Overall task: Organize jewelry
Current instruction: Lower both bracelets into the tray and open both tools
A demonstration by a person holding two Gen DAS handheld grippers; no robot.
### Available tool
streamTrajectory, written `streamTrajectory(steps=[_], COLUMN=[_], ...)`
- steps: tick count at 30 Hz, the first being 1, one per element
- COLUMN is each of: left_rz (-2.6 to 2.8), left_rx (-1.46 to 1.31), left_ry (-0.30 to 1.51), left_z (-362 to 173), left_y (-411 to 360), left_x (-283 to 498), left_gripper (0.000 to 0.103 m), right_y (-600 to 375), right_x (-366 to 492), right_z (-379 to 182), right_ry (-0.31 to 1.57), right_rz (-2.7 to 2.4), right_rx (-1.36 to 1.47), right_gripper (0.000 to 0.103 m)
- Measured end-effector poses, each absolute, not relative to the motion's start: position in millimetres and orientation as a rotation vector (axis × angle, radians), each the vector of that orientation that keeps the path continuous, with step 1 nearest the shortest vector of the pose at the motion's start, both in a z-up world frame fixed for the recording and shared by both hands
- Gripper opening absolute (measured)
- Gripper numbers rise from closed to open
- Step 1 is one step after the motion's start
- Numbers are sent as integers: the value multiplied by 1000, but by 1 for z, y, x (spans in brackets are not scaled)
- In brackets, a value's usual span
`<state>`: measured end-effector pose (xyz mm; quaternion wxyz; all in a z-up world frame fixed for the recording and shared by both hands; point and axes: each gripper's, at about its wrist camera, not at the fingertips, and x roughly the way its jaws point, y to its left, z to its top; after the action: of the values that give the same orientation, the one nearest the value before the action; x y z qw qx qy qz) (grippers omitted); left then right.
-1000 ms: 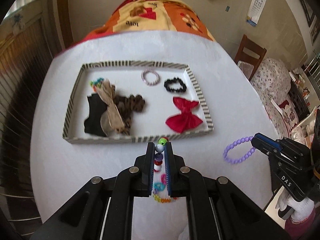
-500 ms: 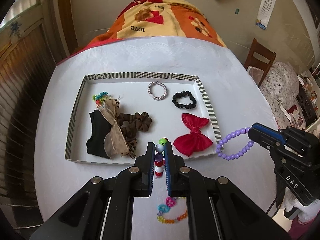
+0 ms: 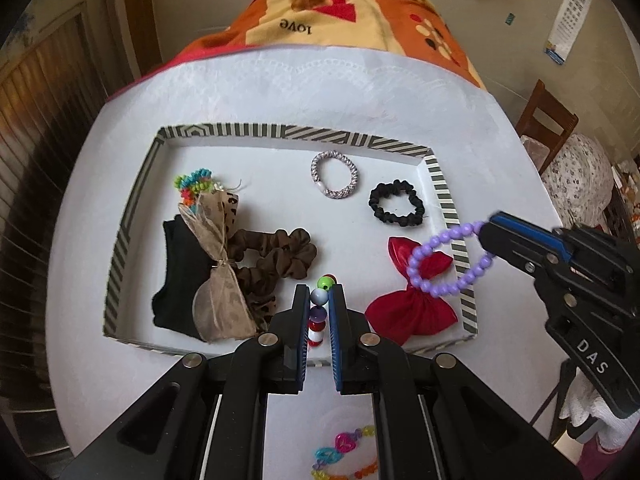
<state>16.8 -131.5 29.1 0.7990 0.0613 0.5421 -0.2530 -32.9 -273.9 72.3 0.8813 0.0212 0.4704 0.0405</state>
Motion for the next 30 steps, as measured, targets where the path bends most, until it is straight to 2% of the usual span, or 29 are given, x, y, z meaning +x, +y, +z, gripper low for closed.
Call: streamTrajectory(steps=[14, 25, 30], left_rz=[-381, -353, -350], left_rx=[40, 33, 31], left_ry=[1274, 1280, 1284], left_z=[-25, -34, -37], left_y=[-101, -100, -99], left_x=[44, 45, 45], left_gripper=[0, 0, 0], right_y=[-244, -227, -226], right_x=[67, 133, 143], right_z=[34, -5, -3], right_ry=[1051, 1102, 1090], right_rz=[245, 276, 306], right_rx=[22, 15, 56], right_gripper=[10, 10, 10])
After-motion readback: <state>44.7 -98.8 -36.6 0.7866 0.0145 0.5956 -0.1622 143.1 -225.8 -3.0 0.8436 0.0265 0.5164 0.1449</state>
